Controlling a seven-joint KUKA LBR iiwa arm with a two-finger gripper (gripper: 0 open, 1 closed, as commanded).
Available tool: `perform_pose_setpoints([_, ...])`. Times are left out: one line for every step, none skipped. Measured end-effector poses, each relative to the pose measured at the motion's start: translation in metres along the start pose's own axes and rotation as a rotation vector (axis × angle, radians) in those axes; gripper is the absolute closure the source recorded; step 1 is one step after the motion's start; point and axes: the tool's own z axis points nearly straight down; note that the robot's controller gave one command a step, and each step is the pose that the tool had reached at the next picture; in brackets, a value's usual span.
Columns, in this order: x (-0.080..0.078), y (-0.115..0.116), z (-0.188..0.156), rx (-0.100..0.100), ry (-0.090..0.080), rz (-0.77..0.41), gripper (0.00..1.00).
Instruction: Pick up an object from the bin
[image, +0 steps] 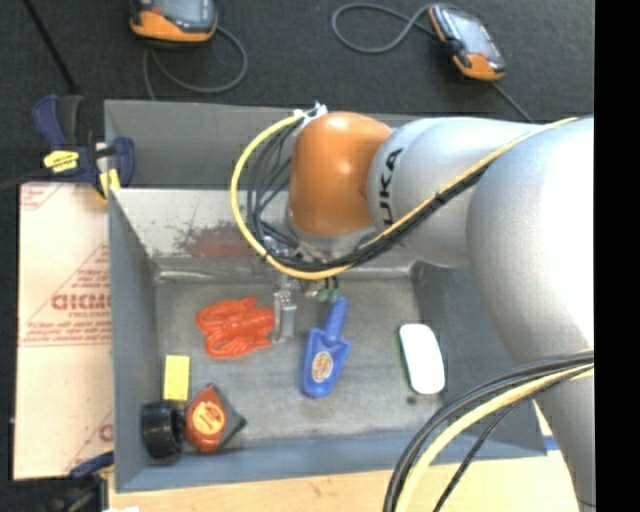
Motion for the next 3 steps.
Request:
perform_pose_setpoints([0.0, -0.001, 0.009, 0.003, -0.002, -0.125, 0.0])
perform_pose_setpoints([-0.003, -0.015, 0.037, 0.002, 0.002, -0.436, 0.0])
perform_pose_setpoints([0.006, -0.016, 0.044, 0.002, 0.002, 0.217, 1.0])
